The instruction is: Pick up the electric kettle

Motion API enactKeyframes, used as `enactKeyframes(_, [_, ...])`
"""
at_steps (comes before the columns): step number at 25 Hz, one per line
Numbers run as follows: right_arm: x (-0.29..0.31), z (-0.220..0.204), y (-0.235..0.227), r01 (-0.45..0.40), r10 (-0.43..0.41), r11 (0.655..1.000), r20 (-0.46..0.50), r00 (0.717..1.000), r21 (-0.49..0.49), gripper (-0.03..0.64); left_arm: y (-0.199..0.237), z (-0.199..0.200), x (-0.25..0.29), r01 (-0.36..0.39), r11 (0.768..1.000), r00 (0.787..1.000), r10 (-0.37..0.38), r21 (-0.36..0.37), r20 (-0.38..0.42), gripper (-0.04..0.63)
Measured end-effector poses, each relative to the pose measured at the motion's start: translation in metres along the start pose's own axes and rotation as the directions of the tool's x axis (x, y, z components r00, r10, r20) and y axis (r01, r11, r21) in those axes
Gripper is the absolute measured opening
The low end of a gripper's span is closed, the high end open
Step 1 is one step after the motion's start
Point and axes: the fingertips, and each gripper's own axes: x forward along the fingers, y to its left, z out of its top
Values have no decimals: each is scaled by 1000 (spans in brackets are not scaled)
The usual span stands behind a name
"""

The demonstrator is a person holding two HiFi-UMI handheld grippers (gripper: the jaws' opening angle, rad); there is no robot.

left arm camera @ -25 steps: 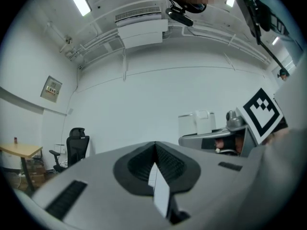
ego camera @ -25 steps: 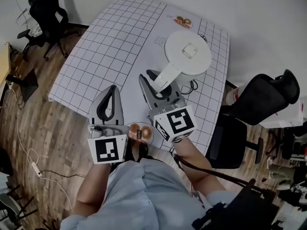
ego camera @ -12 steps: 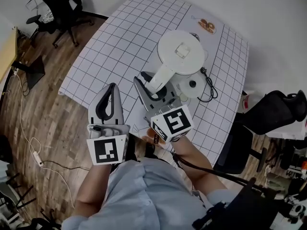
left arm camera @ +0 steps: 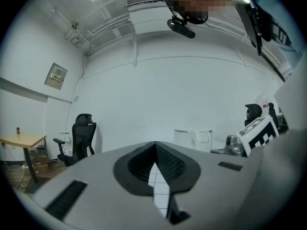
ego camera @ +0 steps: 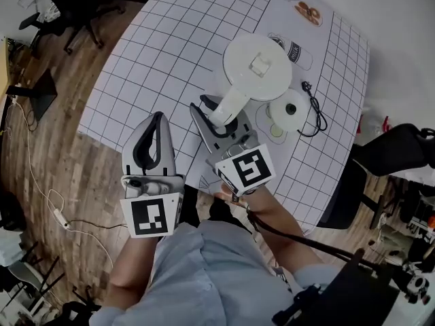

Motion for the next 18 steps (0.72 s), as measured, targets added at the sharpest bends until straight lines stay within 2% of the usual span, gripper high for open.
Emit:
enactKeyframes(2, [-1,-7,1,7,-7,1000,11,1000,-4,86,1,-6,2,8,1000,1000,-8,4,-23,0])
enactKeyframes(5, [2,-7,2,9,-8,1000,105,994,-9,86,3,-14,7,10,1000,999,-9,14,-39,0])
enactKeyframes(7, [2,-9,4,11,-9,1000,134,991,-15,86,4,-16,8,13,999,999,-12,33,-34,0])
enactKeyframes(10, [1,-12,12,8,-5,1000,153,988,-16,84,4,-17,6,20,998,999,-18,67,-26,0])
enactKeyframes(14, [4,-18,15,-3,5,1000,151,988,-11,79,-1,-23,1,13,999,999,-11,47,-44,0])
enactKeyframes(18, [6,-18,11,-30,31,999,135,990,-12,84,-7,-19,-6,21,997,999,-19,73,-27,0])
